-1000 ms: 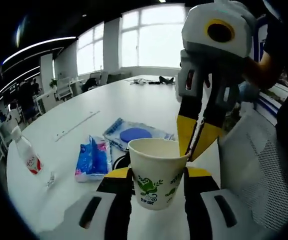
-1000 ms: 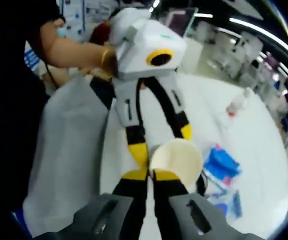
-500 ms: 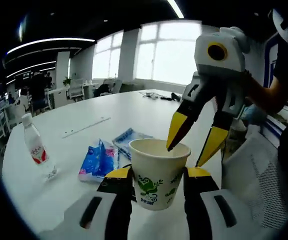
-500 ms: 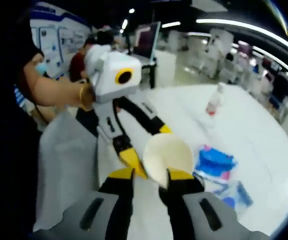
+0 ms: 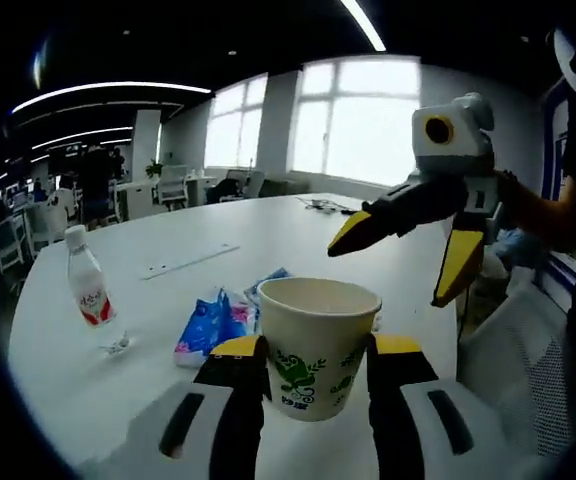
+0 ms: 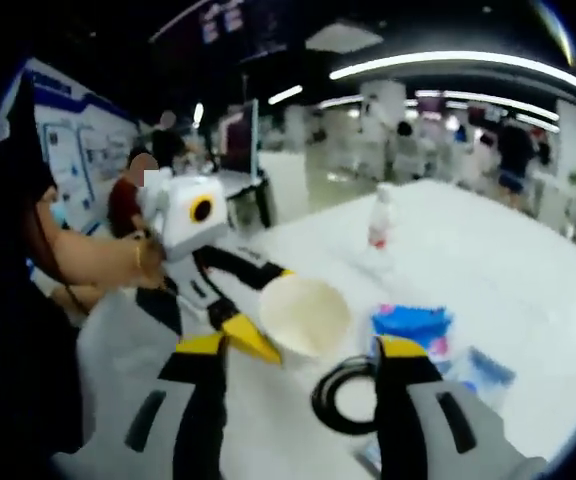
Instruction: Arrange the tabletop items into an orderly group along one side of the table until the central work area is clear of visible clutter.
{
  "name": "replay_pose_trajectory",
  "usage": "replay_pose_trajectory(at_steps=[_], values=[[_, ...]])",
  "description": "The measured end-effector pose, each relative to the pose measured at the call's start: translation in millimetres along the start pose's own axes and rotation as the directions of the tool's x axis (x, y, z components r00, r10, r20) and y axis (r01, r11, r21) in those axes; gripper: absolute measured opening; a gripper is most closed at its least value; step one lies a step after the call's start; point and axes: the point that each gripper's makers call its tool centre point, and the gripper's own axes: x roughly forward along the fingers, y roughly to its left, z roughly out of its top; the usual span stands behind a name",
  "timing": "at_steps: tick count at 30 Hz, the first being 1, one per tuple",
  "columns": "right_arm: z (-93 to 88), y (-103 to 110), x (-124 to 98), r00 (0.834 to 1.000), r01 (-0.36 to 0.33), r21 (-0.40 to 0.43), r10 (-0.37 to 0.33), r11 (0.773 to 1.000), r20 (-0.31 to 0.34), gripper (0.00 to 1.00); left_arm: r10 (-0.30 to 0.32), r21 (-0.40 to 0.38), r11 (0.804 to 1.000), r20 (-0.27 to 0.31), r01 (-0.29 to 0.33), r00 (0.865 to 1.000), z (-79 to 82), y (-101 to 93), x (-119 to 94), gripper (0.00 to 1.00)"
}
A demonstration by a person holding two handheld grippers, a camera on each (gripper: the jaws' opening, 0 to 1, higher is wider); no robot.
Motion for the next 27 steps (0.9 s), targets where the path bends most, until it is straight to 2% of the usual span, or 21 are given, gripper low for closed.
replay_pose_trajectory(at_steps=[6,12,14,17,27], values=[[-2.0,-10,-9,0.999,0.040,0.029,-0.041,0.999,0.032,0.76,0.035,-0.023,0.999,0.039,-0.034,0.999,7.5,8.5,-4,0.40],[-9.6,-18,-16,0.995,0.078,0.099,-0.084,0.992,0.053,0.82,0.080,-0.036,0.996,0.060,-0.078,0.995,11.0,21.1,-7,0.40],[-11.4,-21,-17,0.994,0.089,0.095,-0.095,0.991,0.061,0.85,0.084,-0.037,0.996,0.064,-0.082,0.994,12.1,22.8,-7,0.40],[-14.1,-27,-20,0.990,0.115,0.107,-0.122,0.988,0.067,0.94,0.099,-0.035,0.995,0.071,-0.097,0.993,14.1,27.3,-6,0.40],[-19.3,-36,-26,0.985,0.139,0.142,-0.152,0.980,0.081,0.99,0.151,-0.057,0.988,0.115,-0.145,0.982,22.5,45.5,-4,0.40]])
